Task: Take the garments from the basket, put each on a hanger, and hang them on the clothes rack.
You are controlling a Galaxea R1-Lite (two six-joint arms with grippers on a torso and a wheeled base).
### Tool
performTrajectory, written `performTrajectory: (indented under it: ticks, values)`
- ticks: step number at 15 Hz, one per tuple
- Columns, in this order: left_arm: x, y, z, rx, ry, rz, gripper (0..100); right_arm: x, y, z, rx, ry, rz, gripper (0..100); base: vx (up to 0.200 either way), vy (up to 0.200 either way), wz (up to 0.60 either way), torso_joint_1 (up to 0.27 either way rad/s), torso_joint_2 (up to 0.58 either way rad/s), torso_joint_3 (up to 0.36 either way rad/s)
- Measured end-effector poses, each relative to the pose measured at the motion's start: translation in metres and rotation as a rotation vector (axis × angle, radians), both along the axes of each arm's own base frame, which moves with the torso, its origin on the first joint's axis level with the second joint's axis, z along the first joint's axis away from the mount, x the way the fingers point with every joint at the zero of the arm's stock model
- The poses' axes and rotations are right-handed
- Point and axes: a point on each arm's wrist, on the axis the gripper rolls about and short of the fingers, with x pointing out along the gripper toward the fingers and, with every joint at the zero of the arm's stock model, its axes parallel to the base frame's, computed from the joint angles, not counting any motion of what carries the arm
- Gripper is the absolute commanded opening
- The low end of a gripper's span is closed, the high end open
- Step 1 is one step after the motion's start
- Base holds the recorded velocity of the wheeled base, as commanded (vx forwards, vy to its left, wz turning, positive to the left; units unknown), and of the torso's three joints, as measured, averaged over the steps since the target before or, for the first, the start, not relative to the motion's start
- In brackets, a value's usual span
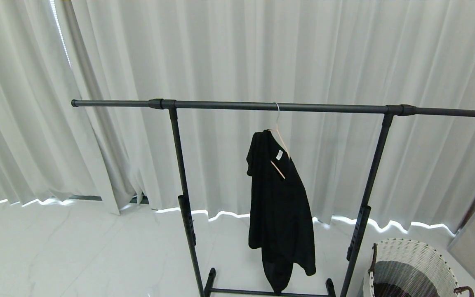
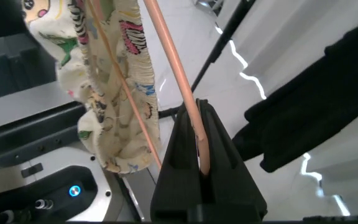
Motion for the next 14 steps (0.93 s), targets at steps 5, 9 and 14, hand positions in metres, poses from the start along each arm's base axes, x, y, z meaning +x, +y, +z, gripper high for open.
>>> performTrajectory:
  ticks: [5, 9, 14]
  values:
    - [0.005, -0.012, -0.005, 0.024, 0.008, 0.003, 0, -0.003, 0.023, 0.003, 0.066, -0.008, 0.022, 0, 0.000, 0.000, 0.00, 0.000, 0.00, 0.000]
    - [0.006, -0.011, -0.009, 0.038, 0.012, 0.018, 0, -0.003, 0.028, 0.000, 0.047, -0.013, 0.026, 0, 0.000, 0.000, 0.00, 0.000, 0.00, 0.000]
    - [0.006, -0.009, -0.012, 0.047, 0.014, 0.024, 0, -0.002, 0.027, 0.000, 0.049, -0.015, 0.021, 0, 0.000, 0.000, 0.00, 0.000, 0.00, 0.000]
